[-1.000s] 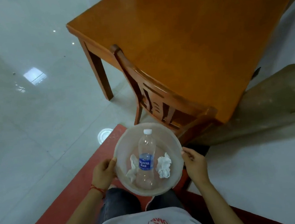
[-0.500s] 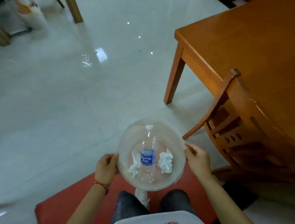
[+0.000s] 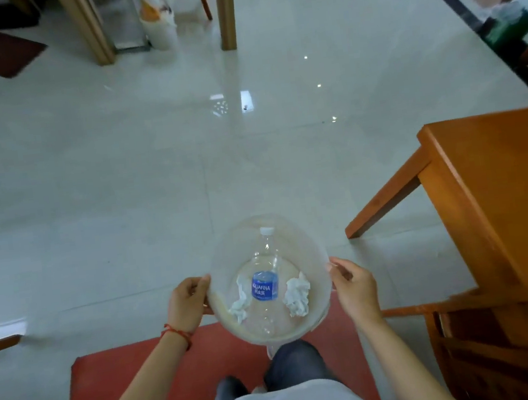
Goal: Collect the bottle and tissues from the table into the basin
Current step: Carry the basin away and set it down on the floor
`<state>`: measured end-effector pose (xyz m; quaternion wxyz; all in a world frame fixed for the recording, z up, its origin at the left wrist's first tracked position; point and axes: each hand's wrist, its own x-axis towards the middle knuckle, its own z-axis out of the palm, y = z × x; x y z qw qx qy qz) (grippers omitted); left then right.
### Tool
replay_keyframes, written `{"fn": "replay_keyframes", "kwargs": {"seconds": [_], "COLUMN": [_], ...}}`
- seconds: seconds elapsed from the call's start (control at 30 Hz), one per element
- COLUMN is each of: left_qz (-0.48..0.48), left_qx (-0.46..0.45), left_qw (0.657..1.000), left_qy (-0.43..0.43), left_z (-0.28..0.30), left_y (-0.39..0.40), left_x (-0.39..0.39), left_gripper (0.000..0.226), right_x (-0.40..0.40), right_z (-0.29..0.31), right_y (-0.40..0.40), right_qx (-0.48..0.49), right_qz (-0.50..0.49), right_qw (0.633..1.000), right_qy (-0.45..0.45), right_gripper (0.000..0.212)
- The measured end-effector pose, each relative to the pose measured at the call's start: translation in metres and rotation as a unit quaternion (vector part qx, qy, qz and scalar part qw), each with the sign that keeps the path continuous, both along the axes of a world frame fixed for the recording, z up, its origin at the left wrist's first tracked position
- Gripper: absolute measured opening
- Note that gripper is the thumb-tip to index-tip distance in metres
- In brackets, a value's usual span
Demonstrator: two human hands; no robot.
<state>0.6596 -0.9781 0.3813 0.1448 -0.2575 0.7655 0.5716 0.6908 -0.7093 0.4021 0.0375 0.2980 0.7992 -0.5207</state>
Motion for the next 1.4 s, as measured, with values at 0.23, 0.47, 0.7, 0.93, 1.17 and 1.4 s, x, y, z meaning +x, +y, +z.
{"fn": "replay_keyframes", "kwargs": {"seconds": [0.23, 0.47, 0.7, 0.93, 1.17, 1.4], "left_qz": [0.026, 0.018, -0.026, -0.08, -0.144, -0.207], "left_qx": [-0.015, -0.032, -0.049, -0.043, -0.017, -0.005], "left_qw": [0.999, 0.999, 0.998, 0.995, 0.988, 0.977], "left_qy": [0.029, 0.038, 0.039, 0.051, 0.043, 0.049], "left_z": [0.012, 0.019, 0.012, 0.023, 0.023, 0.018], "left_y": [0.021, 0.027, 0.024, 0.033, 0.074, 0.156], "left_x": [-0.115, -0.219, -0.355, -0.492, -0.592, -0.677], "left_gripper": [0.023, 0.021, 0.024, 0.023, 0.019, 0.019], "right_x": [-0.128, -0.233, -0.346, -0.447, -0.511, -0.568], "right_z": [0.006, 0.01, 0.002, 0.003, 0.001, -0.003], "right_y": [0.02, 0.026, 0.019, 0.016, 0.047, 0.11], "right_qx": [-0.001, -0.02, -0.012, -0.021, -0.024, -0.034], "right_qz": [0.022, 0.022, -0.027, -0.093, -0.171, -0.24], "right_qw": [1.0, 1.0, 1.0, 0.995, 0.985, 0.97], "right_qy": [0.004, 0.006, 0.006, 0.019, 0.013, 0.017], "right_gripper": [0.026, 0.025, 0.024, 0.024, 0.024, 0.026]}}
